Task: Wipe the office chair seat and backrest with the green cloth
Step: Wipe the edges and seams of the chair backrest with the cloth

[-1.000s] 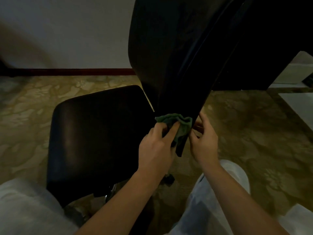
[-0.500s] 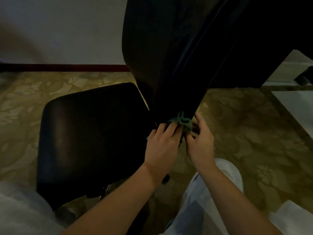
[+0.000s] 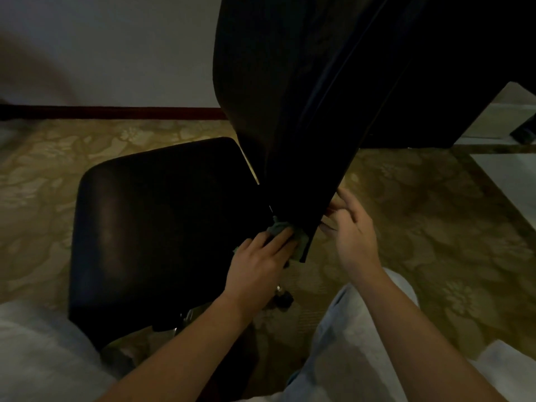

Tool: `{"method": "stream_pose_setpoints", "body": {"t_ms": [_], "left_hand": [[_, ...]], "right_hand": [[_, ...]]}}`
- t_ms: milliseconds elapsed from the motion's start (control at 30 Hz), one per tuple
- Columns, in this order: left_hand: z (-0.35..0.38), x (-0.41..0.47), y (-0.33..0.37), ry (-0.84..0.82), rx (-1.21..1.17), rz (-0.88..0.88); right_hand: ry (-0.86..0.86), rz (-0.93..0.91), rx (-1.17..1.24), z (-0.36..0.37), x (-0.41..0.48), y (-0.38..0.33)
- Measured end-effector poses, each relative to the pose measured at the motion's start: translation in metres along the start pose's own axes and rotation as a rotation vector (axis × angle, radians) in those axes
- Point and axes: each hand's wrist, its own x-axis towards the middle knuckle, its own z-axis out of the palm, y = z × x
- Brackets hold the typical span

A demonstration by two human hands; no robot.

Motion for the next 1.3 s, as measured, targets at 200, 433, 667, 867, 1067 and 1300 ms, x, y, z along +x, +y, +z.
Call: {"method": "stream_pose_setpoints", "body": {"t_ms": [200, 433, 667, 867, 1067, 1300], "left_hand": [[-0.030, 0.023, 0.011, 0.346, -0.060, 0.029], [-0.012, 0.030, 0.012, 0.242, -0.074, -0.059], [0.015, 0.031, 0.018, 0.128, -0.114, -0.097], [0.038, 0.006, 0.007, -0.233, -0.099, -0.163], [0.022, -0.010, 0.014, 0.043, -0.147, -0.052], [-0.023, 0.026, 0.024, 0.369, -0.240, -0.101]], "right_hand": [[-0.018, 0.056, 0.045, -0.002, 0.001, -0.006], [0.018, 0.076, 0.070, 0.002, -0.001, -0.003], [0.008, 0.053, 0.101, 0.004, -0.001, -0.004], [-0.032, 0.055, 0.126, 0.000, -0.002, -0.005], [-0.016, 0.005, 0.052, 0.002, -0.002, 0.002], [0.031, -0.020, -0.006, 0.004, -0.001, -0.004]]}}
